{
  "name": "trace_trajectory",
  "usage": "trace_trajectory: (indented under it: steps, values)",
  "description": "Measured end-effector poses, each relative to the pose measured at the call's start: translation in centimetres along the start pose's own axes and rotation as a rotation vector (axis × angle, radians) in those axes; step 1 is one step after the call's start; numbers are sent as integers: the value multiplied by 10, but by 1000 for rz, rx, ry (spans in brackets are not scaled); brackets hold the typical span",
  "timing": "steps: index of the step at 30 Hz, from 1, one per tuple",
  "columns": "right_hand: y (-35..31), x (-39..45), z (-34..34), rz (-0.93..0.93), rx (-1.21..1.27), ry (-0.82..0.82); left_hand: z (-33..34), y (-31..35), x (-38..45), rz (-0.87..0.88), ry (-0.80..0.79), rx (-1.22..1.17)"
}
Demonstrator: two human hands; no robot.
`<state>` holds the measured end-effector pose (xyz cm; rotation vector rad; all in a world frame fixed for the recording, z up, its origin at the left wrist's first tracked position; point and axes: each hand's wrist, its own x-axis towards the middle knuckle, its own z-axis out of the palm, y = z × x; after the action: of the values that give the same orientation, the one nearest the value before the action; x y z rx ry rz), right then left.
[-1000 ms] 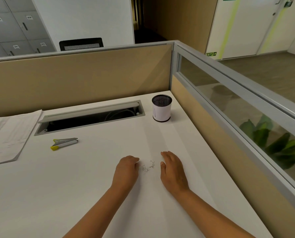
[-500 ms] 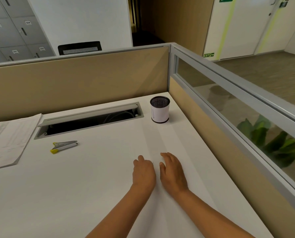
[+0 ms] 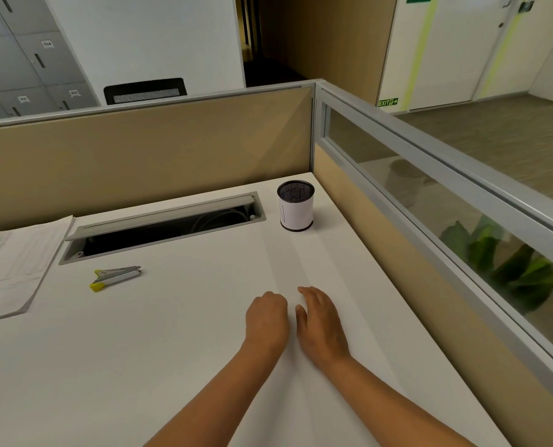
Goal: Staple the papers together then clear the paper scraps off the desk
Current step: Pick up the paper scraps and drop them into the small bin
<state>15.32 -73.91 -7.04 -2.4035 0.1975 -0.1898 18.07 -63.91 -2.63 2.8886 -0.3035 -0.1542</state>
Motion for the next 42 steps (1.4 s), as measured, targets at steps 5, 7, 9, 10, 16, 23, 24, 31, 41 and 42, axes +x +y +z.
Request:
trace_trajectory:
  steps: [5,7,9,10,16,23,24,31,41,42]
  values:
    - [-1,1,0,-11,21,20,6,-12,5,-20,41,-72]
    - [-1,0,0,-16,21,28,6,-16,8,-37,47,-106]
    - [-1,0,0,-20,26,36,4,-19,10,-43,49,-130]
    - [-1,0,0,-20,30,40,3,-20,11,-43,56,-152]
    - [-1,-1,-1,-24,61,52,-30,-21,25,-62,191,-319]
    - [4,-1,6,-49,69,110,-103,6,114,53,342,-297]
    - [5,-1,7,-56,68,123,-111,13,128,68,348,-288]
    - [13,0,20,-82,64,291,-115,46,210,52,206,-224]
    - [16,11,22,-65,49,325,-95,54,252,90,157,-63]
    - [17,11,23,-67,51,332,-95,52,252,104,184,-70]
